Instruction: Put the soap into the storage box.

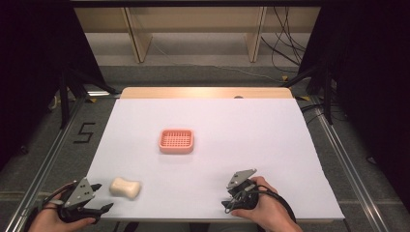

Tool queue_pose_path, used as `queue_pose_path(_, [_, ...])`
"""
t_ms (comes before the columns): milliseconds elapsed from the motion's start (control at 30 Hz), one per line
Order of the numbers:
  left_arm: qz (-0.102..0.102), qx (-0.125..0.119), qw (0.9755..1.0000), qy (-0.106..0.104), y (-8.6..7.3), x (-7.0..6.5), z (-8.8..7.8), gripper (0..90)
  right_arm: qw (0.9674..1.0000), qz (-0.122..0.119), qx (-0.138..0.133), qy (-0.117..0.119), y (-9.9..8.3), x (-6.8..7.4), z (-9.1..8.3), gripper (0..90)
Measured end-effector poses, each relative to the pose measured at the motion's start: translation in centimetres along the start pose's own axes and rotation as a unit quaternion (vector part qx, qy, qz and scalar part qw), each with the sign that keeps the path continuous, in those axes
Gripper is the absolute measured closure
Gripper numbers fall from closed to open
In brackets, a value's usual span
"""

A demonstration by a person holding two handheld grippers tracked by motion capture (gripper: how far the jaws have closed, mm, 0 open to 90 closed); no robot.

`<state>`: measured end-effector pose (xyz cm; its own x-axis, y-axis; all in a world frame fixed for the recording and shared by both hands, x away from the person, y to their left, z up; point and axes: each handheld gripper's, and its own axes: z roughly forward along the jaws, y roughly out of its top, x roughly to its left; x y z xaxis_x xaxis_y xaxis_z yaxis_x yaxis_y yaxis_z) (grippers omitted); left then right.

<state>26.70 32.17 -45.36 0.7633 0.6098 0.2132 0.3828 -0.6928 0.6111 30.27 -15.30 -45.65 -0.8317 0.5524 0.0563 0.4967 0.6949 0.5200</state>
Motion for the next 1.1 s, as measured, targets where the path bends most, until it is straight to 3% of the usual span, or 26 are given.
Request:
queue_pose_path(33, [0.0,0.0,1.0,0.0,0.0,0.0,0.0,26.8,1.0,0.0,0.0,0.0,0.0,0.0,0.0,53.7])
queue_pose_path(67, [0.043,0.021,0.9988,-0.011,0.7,0.3,-0.2,26.7,0.9999,0.011,0.006,0.001,-0.4,-0.3,-0.2,53.1])
queue_pose_path(133, [0.052,0.028,0.998,-0.021,1.0,0.3,-0.2,26.5,0.9998,0.018,0.007,0.004,-0.6,-0.3,-0.1,53.8])
queue_pose_path(167, [0.072,0.038,0.9961,-0.034,1.7,0.6,-0.3,26.6,0.9997,0.023,0.006,0.002,-0.9,-0.5,-0.3,56.3])
queue_pose_path(233, [0.078,0.043,0.9953,-0.039,2.0,0.8,-0.3,27.1,0.9999,0.013,0.005,0.001,-0.9,-0.8,-0.4,56.7])
queue_pose_path(300, [0.124,0.082,0.9875,-0.053,3.1,1.5,-0.3,28.3,0.9993,0.036,0.005,-0.004,-1.2,-0.9,-0.8,57.2])
queue_pose_path(333, [0.133,0.088,0.9858,-0.053,3.4,1.6,-0.2,28.7,0.9996,0.028,0.004,-0.006,-1.2,-1.1,-0.7,57.1])
queue_pose_path(367, [0.149,0.094,0.9826,-0.058,3.7,1.8,-0.1,29.4,0.9992,0.04,0.006,-0.006,-1.3,-1.0,-0.8,57.1])
queue_pose_path(400, [0.155,0.097,0.9812,-0.061,3.9,1.9,-0.1,30.7,0.9993,0.036,0.004,-0.004,-1.3,-1.1,-0.8,57.0])
queue_pose_path(433, [0.17,0.105,0.9774,-0.068,4.2,2.0,-0.1,31.5,0.9992,0.039,0.006,-0.004,-1.4,-1.1,-0.8,56.9])
queue_pose_path(467, [0.17,0.105,0.9774,-0.068,4.2,2.0,-0.1,32.2,0.9992,0.039,0.006,-0.004,-1.4,-1.1,-0.8,56.9])
queue_pose_path(500, [0.175,0.114,0.9755,-0.069,4.5,2.0,-0.1,32.9,0.9991,0.041,0.007,-0.004,-1.3,-1.0,-0.6,56.6])
queue_pose_path(533, [0.189,0.113,0.9728,-0.071,4.8,2.2,0.0,32.9,0.9991,0.041,0.007,-0.004,-1.3,-1.0,-0.6,56.6])
queue_pose_path(633, [0.202,0.129,0.967,-0.088,5.6,2.4,0.7,33.8,0.9994,0.035,0.006,-0.002,-1.2,-1.0,-0.6,55.9])
queue_pose_path(667, [0.219,0.13,0.9631,-0.088,5.8,2.5,0.9,33.8,0.9993,0.036,0.007,0.0,-1.2,-1.0,-0.5,55.9])
queue_pose_path(733, [0.215,0.136,0.9624,-0.096,5.9,2.5,1.0,34.1,0.9991,0.041,0.009,0.002,-1.2,-1.0,-0.5,55.8])
queue_pose_path(767, [0.224,0.143,0.9586,-0.102,6.2,2.6,1.2,34.1,0.9993,0.036,0.008,0.001,-1.2,-1.1,-0.5,55.8])
queue_pose_path(800, [0.233,0.141,0.9565,-0.103,6.4,2.8,1.4,34.1,0.9993,0.036,0.008,0.001,-1.2,-1.1,-0.5,55.8])
queue_pose_path(833, [0.226,0.148,0.9563,-0.111,6.5,2.7,1.6,34.1,0.9992,0.039,0.01,0.003,-1.2,-1.1,-0.5,55.8])
queue_pose_path(867, [0.24,0.151,0.9523,-0.113,6.9,3.0,1.9,34.1,0.9987,0.05,0.013,-0.001,-1.2,-0.9,-0.4,55.8])
queue_pose_path(900, [0.24,0.151,0.9523,-0.113,6.9,3.0,1.9,34.1,0.9987,0.05,0.013,-0.001,-1.2,-0.9,-0.4,55.8])
queue_pose_path(933, [0.254,0.154,0.9473,-0.12,7.2,3.2,2.4,34.1,0.9986,0.051,0.013,0.002,-1.2,-0.8,-0.4,55.8])
queue_pose_path(967, [0.254,0.154,0.9473,-0.12,7.2,3.2,2.4,34.1,0.9986,0.051,0.013,0.002,-1.2,-0.8,-0.4,55.8])
queue_pose_path(1067, [0.26,0.161,0.9413,-0.144,7.8,3.5,2.8,34.4,0.9989,0.045,0.012,0.002,-1.2,-1.0,-0.4,55.7])
queue_pose_path(1100, [0.26,0.161,0.9413,-0.144,7.8,3.5,2.8,34.4,0.9989,0.045,0.012,0.002,-1.2,-1.0,-0.4,55.7])
